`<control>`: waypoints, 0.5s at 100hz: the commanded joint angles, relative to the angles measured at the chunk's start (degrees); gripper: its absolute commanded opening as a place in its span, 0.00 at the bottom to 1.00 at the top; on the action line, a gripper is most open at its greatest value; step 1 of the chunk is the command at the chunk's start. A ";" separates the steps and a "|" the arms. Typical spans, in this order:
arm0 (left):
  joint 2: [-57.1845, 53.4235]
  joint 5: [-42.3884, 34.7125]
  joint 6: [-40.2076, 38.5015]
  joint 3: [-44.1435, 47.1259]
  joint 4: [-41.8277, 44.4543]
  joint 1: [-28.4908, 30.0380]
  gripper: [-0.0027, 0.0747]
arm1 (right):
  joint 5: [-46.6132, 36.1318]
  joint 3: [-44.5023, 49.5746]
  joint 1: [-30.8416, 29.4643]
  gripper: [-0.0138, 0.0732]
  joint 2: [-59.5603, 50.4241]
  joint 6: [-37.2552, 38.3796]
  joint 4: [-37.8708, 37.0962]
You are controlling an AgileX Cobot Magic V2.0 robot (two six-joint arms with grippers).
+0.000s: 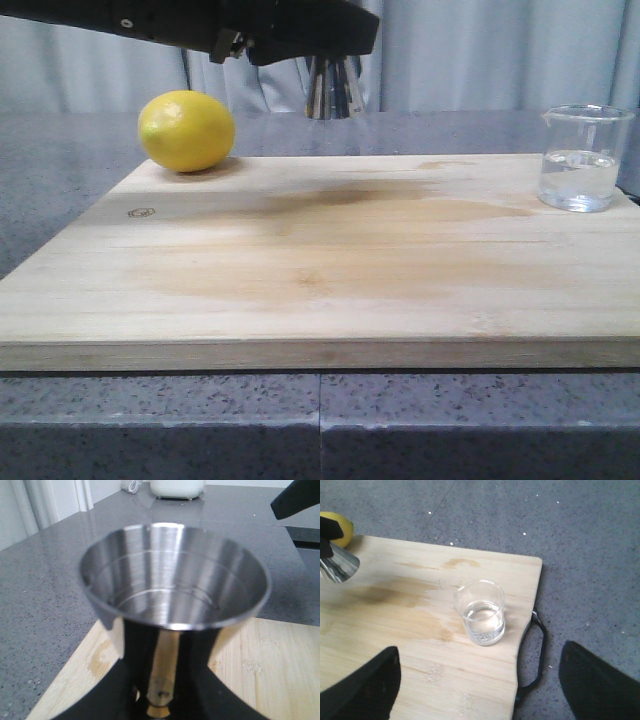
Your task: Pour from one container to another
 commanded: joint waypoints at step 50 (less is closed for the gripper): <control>-3.05 3.39 -0.87 -1.72 -3.10 0.00 0.09 | -21.83 7.66 10.93 0.83 8.16 -8.22 7.56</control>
